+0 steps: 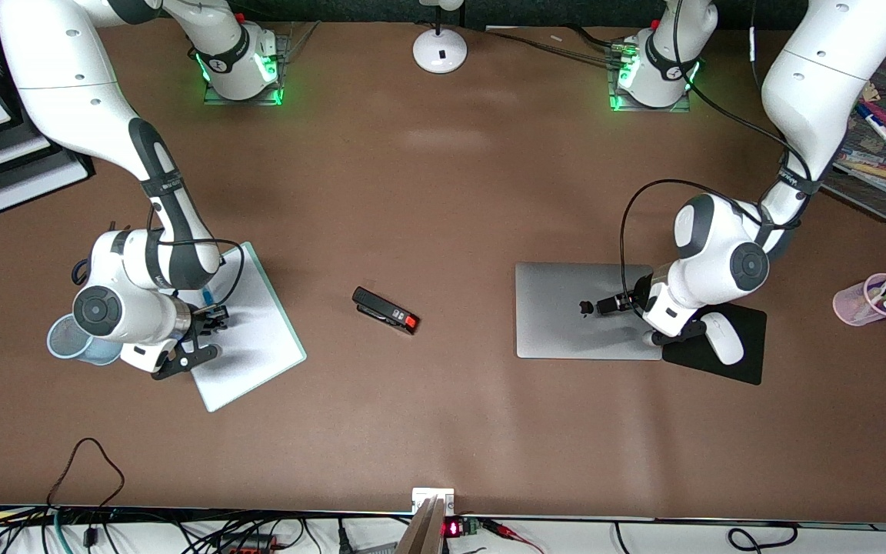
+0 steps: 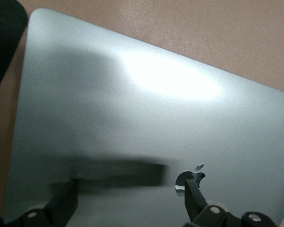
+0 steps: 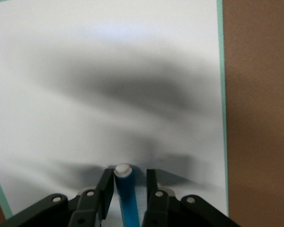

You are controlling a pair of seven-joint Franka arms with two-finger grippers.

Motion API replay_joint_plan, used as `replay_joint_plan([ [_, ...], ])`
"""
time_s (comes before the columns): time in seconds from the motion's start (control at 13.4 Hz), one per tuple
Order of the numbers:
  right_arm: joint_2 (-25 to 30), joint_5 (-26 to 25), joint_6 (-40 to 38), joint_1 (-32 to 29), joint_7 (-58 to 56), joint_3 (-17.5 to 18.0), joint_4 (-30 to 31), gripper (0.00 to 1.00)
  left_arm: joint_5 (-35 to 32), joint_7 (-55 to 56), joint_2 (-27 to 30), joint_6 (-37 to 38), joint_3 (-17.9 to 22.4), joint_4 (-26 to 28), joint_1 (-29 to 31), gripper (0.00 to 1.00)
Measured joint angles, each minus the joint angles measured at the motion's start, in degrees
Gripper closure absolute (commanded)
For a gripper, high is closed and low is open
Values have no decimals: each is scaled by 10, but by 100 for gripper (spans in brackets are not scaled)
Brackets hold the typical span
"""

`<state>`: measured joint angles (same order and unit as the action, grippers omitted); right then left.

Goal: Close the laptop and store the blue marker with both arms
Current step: 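Press the lid shut with the left gripper while the right gripper lifts the marker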

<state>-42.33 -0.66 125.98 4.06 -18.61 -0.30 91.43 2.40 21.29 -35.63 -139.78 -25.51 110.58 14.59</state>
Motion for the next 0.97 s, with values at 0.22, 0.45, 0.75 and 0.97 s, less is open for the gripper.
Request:
replay_joint_plan([
  [0.22,0,0,0,0,0,0,0,77,0,0,0,69,-1,-37,-8,0],
  [0.45,0,0,0,0,0,0,0,84,0,0,5,180,-1,-102,-11,0],
  [0.75,0,0,2,1,0,0,-3,86,-44,0,27,285,1,-180,-7,0],
  [0.97,1,0,4,0,0,0,-16,86,-90,-1,61,318,1,-207,2,0],
])
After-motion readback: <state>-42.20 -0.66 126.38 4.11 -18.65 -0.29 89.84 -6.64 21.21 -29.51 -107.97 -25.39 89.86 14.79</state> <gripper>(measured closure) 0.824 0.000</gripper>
